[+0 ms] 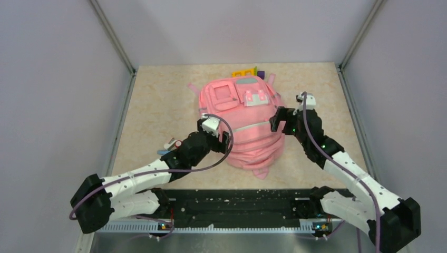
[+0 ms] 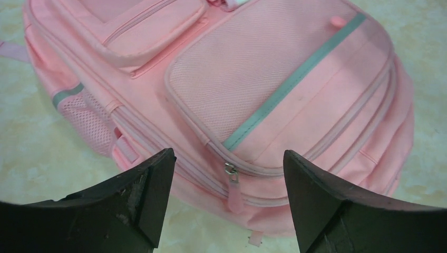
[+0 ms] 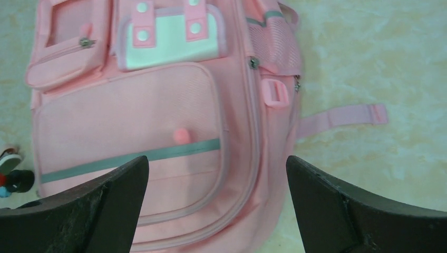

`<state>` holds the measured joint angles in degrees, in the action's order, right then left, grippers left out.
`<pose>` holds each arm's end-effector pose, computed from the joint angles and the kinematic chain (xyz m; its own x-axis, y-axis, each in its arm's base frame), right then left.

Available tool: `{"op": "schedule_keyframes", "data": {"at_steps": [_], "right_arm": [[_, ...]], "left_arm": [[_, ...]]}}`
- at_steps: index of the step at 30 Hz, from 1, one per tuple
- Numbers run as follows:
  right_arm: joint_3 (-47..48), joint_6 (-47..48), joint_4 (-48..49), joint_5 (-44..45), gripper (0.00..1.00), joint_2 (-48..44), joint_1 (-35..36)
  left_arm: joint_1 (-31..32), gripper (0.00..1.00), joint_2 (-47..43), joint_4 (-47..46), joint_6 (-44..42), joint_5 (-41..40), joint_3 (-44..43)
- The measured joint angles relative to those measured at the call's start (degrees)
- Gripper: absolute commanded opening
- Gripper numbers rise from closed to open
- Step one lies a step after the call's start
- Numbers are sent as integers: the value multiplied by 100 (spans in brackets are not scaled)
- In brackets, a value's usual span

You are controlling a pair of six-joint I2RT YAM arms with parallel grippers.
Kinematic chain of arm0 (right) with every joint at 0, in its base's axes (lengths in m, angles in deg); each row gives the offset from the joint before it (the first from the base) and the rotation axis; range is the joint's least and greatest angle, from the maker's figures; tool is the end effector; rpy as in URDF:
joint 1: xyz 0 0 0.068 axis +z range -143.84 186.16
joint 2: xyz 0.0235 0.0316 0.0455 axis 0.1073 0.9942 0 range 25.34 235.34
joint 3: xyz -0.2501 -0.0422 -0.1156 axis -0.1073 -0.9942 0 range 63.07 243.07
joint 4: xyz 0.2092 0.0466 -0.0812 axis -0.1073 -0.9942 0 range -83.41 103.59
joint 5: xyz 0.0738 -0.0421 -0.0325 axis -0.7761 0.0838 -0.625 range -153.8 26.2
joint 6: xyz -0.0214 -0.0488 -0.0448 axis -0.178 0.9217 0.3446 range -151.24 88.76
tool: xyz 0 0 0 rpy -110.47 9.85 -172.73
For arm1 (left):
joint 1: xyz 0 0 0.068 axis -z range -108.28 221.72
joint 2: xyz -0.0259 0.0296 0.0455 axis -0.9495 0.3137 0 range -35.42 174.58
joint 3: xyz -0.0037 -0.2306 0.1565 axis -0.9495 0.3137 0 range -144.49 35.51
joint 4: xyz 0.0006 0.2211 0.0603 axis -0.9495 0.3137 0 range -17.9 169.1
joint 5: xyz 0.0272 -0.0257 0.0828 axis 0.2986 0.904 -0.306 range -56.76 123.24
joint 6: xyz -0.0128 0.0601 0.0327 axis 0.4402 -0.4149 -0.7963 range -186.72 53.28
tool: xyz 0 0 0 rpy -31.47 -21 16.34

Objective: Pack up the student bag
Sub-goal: Unzip the student bag at the center of the board.

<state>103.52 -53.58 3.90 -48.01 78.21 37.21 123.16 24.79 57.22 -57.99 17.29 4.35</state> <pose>0.1744 0.0869 0.2938 -0.4048 0.1832 -0.8958 -0.1366 0.9566 0.2574 0.1512 -0.1648 0.2667 -0.2397 0.0668 -0.9685 0.5558 0.8274 -0.0805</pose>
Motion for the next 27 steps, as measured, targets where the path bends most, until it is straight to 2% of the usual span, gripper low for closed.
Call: {"op": "schedule_keyframes", "data": {"at_steps": [3,7,11,14,19,23,27], "right_arm": [[-186,11,28,-494,97,131,-632],[-256,2,76,-1202,92,461,-1025],[-264,-26,166,-1797,84,555,-1032],[-264,-74,334,-2107,75,601,-1034],[-264,-170,426,-2415,62,885,-1034],[-264,-234,404,-2577,48,1008,-1034],[-258,-295,385,-2612,47,1010,-1036]], "left_arm": [[-4,84,85,195,208,-503,-66],[-188,85,63,774,702,-1019,-98],[-503,86,-289,1154,1080,-1121,-7],[-649,86,-754,1309,1215,-1137,90],[-691,86,-1047,1346,1104,-1010,94],[-691,86,-1040,1484,909,-885,92],[-695,85,-940,1550,682,-717,-2]]}}
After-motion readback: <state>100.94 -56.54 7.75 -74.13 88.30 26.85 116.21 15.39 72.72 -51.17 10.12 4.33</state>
